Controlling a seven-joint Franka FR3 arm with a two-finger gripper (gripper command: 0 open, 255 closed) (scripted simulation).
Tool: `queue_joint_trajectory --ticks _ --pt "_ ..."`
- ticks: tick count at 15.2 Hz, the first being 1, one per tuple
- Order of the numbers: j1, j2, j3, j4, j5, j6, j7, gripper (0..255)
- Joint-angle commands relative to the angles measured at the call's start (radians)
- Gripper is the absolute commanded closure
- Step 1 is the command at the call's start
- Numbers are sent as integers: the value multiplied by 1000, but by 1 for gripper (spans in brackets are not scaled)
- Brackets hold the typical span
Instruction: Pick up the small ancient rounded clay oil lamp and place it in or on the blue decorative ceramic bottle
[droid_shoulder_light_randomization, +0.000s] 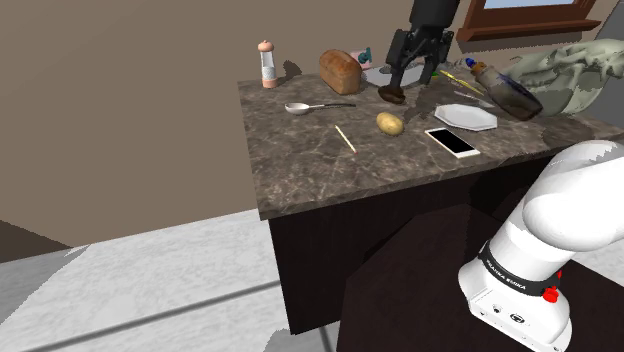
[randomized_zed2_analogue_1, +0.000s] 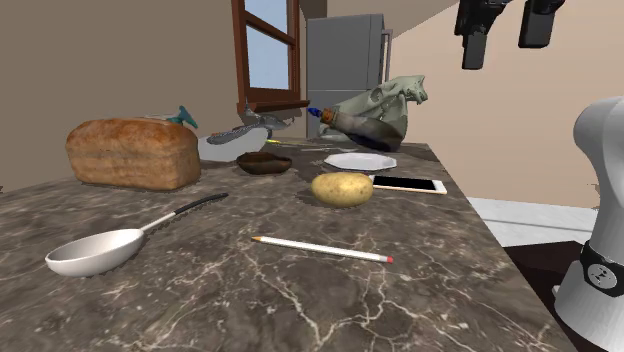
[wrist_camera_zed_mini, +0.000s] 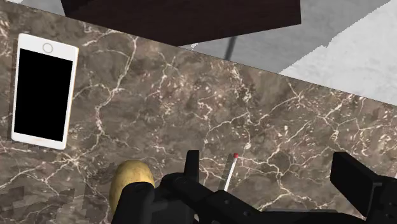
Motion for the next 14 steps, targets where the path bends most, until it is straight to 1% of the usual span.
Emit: queue_joint_trajectory --ticks 1,7,14 --pt "0 0 0 0 0 0 0 0" --pt "-46 152 -71 25 -55 121 -65 0" --pt "-90 356 -151 103 -92 243 -135 0"
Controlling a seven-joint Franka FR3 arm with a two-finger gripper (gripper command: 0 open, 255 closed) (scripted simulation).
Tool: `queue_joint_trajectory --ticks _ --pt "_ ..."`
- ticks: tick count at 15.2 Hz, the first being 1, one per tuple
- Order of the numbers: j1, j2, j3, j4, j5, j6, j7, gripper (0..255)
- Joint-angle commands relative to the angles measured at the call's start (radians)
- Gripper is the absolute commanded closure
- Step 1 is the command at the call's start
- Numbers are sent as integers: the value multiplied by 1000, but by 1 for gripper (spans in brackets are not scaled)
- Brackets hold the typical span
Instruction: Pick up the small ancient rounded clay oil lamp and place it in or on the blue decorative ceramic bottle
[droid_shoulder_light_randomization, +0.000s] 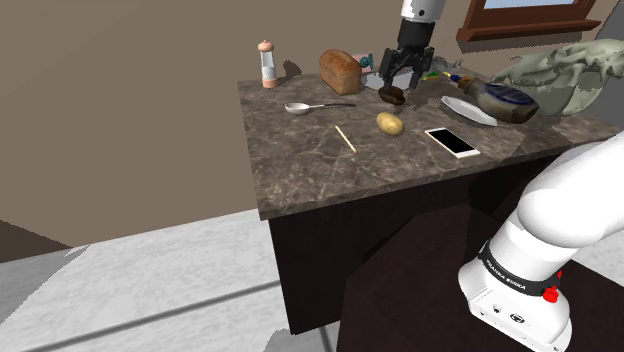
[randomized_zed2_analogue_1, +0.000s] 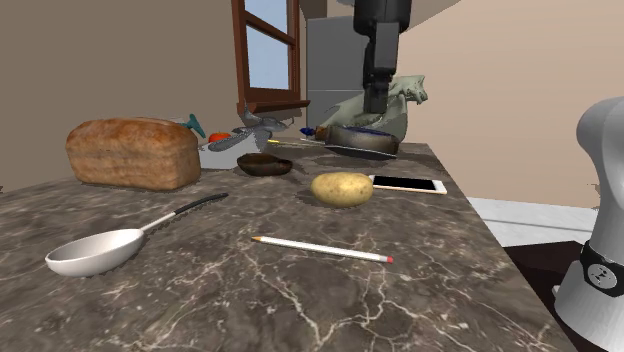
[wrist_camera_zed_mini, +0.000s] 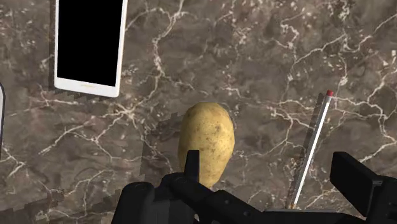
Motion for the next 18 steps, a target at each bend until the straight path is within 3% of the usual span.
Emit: queue_joint_trajectory --ticks 1,9,18 --pt "-11 64 -22 33 -6 32 -20 0" --pt "-53 321 -106 192 5 126 -104 0" --pt "-123 631 -168 455 77 165 -204 0"
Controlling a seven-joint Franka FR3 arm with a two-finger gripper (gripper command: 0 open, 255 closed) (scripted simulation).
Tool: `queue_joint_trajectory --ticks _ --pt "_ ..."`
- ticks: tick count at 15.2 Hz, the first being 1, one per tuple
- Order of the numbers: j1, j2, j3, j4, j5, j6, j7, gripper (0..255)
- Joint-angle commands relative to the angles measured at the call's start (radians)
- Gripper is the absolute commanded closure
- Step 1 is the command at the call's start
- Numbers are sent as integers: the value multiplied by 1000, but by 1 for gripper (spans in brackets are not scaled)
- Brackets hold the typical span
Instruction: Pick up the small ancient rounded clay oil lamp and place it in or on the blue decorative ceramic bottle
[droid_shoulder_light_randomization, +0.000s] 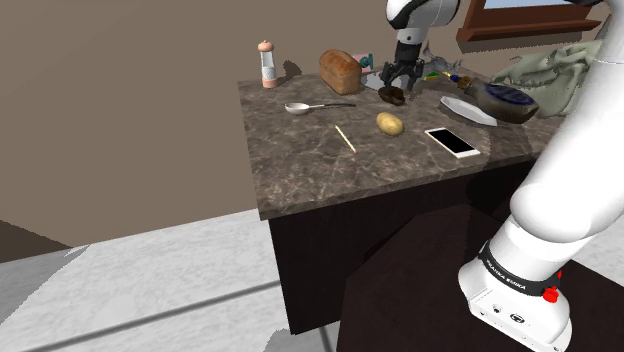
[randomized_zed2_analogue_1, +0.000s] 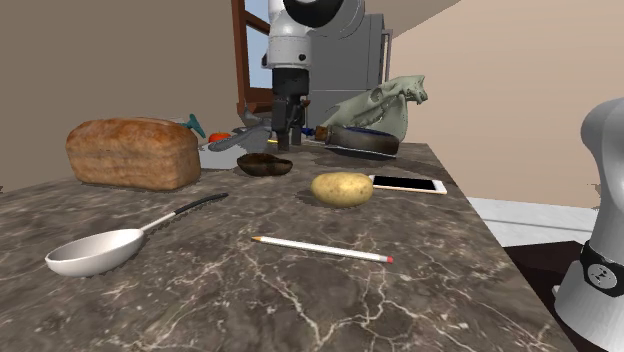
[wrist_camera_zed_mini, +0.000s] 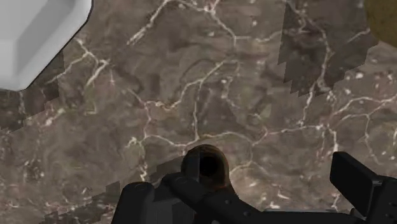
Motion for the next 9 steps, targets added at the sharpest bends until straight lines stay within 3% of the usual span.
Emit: queue_joint_trajectory --ticks 1,4,9 --pt "-21 74 -10 76 21 -4 -21 0" --pt "-54 173 -17 180 48 -12 -45 0" --pt "-57 199 -12 147 59 45 -52 0"
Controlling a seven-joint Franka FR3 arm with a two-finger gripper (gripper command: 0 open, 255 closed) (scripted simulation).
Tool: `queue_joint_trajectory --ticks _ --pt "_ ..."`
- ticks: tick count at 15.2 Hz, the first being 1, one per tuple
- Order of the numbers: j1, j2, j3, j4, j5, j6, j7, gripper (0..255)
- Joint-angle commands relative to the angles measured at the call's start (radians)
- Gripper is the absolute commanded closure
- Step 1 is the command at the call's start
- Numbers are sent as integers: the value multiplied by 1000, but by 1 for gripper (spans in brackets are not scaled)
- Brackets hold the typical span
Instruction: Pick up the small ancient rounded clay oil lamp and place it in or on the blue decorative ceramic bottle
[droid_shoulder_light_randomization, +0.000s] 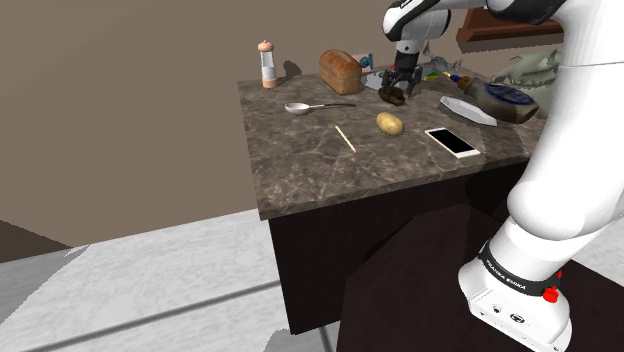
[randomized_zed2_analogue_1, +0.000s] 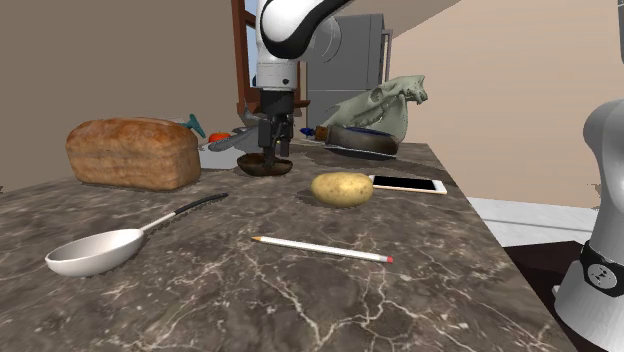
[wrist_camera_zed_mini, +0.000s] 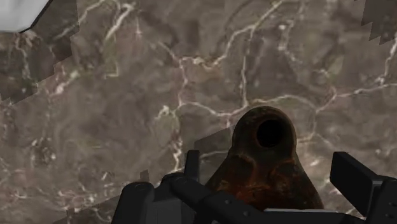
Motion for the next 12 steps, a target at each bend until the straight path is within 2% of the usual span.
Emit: queue_joint_trajectory --ticks 1,10,11,12 --pt "-2 13 2 -12 5 24 -4 0" --pt "-3 22 3 -20 9 42 -7 0" --pt "-3 22 3 -20 9 42 -7 255" --pt "-3 22 3 -20 9 42 -7 255"
